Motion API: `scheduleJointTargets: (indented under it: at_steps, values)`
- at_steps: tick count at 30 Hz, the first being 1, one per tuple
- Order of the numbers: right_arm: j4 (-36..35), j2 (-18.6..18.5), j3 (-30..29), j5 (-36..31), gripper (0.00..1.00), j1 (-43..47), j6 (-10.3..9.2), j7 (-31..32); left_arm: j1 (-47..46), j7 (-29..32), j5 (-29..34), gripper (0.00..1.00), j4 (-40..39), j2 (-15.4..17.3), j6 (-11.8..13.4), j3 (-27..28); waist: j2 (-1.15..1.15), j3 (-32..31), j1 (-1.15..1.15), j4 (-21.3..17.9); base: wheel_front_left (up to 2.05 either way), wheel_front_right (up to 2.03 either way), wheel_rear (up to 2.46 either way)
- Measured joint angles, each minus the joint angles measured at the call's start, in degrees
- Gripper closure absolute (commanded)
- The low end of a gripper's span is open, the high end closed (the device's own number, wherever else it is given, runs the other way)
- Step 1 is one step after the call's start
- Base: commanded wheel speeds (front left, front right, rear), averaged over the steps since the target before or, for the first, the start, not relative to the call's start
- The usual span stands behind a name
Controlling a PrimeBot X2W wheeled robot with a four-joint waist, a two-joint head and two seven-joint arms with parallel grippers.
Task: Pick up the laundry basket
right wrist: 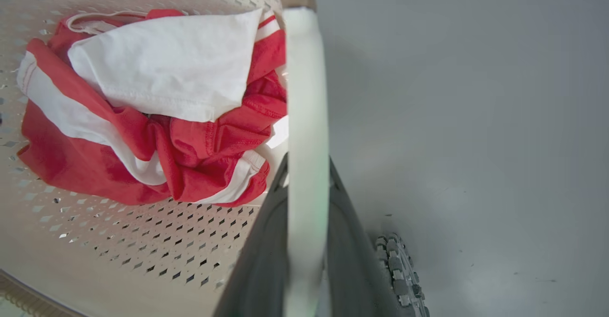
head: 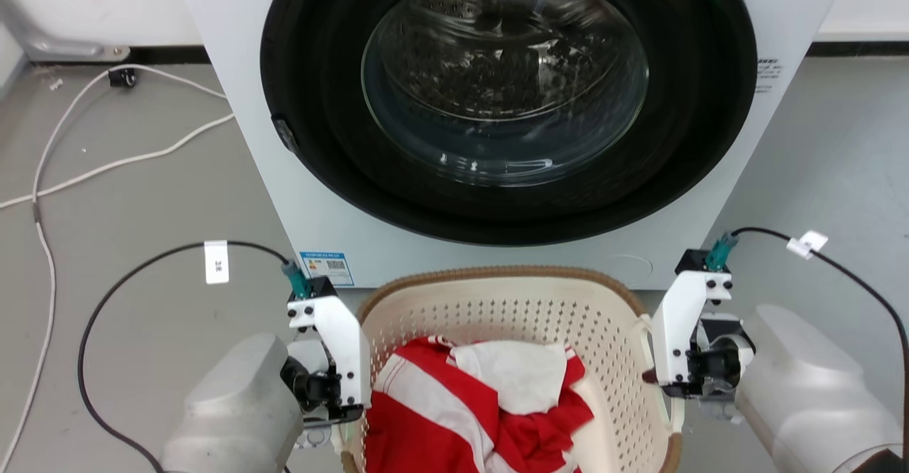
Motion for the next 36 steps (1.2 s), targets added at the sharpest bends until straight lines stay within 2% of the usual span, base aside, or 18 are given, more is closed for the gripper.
scheduleJointTargets:
  at_steps: [12, 36]
  values:
    - [2.3, 1.3, -0.7, 1.2, 1.0, 2.5, -0.01, 1.9, 3.1, 0.5, -1.2, 1.0, 0.9, -0.5, 0.0, -0.8, 0.0, -3.3, 0.0, -0.4, 0.0, 0.0, 0.0]
    - [3.1, 1.9, -1.4, 1.0, 1.0, 2.3, -0.01, 2.9, 3.2, -1.5, -2.7, 1.0, 1.6, -0.4, 0.0, -1.5, 0.0, -3.5, 0.01, -0.9, 0.0, 0.0, 0.0]
